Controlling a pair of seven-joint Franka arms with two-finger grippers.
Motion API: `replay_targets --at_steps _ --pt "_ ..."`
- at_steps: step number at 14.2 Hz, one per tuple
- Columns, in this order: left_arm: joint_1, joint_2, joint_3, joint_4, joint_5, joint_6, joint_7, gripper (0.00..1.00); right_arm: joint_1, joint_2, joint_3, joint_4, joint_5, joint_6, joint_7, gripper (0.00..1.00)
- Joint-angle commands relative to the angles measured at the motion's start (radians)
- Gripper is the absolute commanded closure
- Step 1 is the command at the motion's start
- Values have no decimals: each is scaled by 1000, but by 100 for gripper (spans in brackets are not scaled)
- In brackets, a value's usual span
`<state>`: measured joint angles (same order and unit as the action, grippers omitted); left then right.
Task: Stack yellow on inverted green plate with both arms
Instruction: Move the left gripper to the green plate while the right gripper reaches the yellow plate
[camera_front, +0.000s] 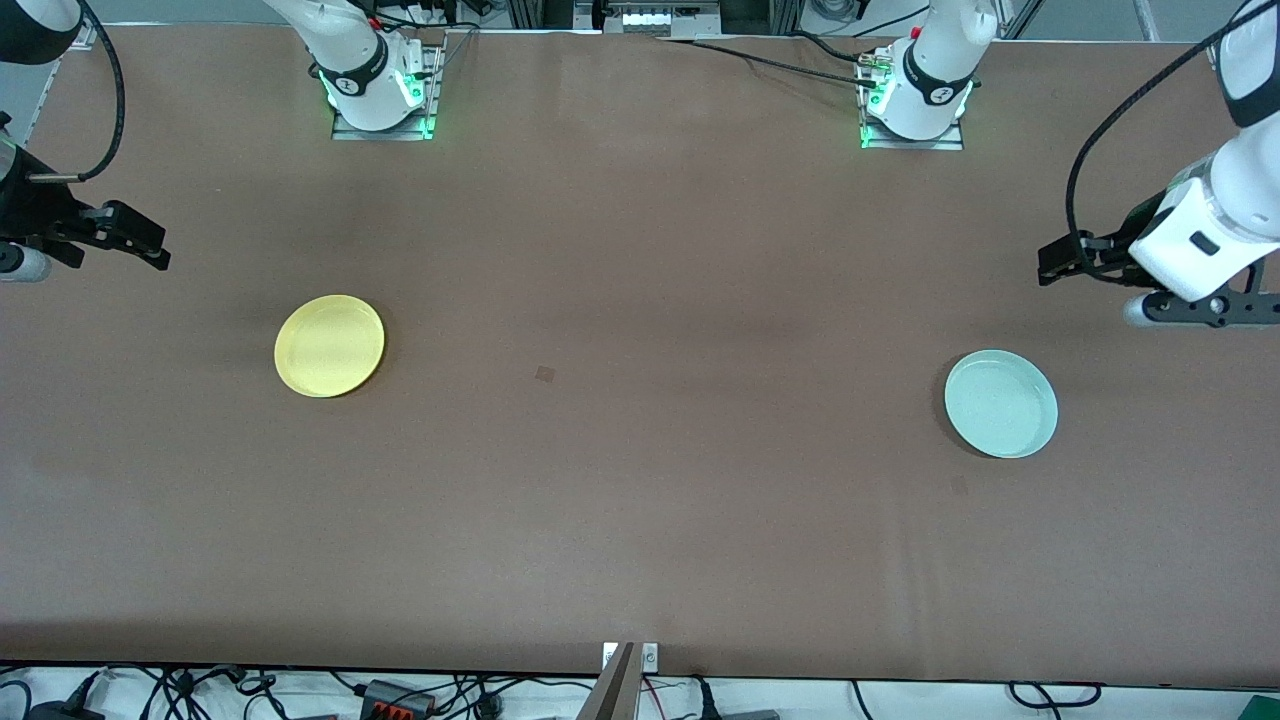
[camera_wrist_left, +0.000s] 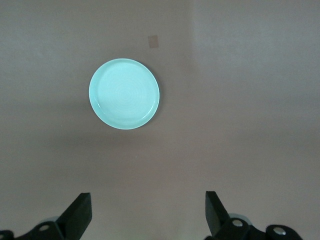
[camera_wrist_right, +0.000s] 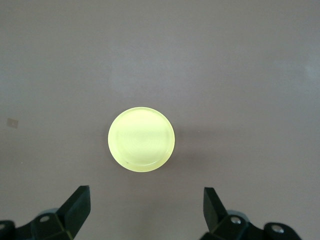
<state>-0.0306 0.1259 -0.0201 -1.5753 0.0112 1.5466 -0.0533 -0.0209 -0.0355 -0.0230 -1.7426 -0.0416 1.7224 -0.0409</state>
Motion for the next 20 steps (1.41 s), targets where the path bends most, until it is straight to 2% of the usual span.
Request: replay_targets --at_steps 1,4,6,10,12,17,20 --pt "11 109 11 127 -14 -37 18 0 -1 -4 3 11 3 -26 10 0" --pt "81 156 9 147 -11 -30 23 0 -5 6 1 14 74 -21 12 0" --pt "113 188 9 143 -8 -8 53 0 1 25 3 15 77 -24 12 0" --pt "188 280 11 121 -8 124 214 0 -2 77 3 15 74 -10 -2 0" --pt "218 307 11 65 -10 218 274 0 -2 89 3 17 68 -12 -4 0" --pt "303 334 -1 -204 -16 609 363 0 -5 98 1 18 69 -17 -4 0" --pt "342 403 -6 -241 -51 740 452 1 -7 112 1 17 71 -20 -4 0"
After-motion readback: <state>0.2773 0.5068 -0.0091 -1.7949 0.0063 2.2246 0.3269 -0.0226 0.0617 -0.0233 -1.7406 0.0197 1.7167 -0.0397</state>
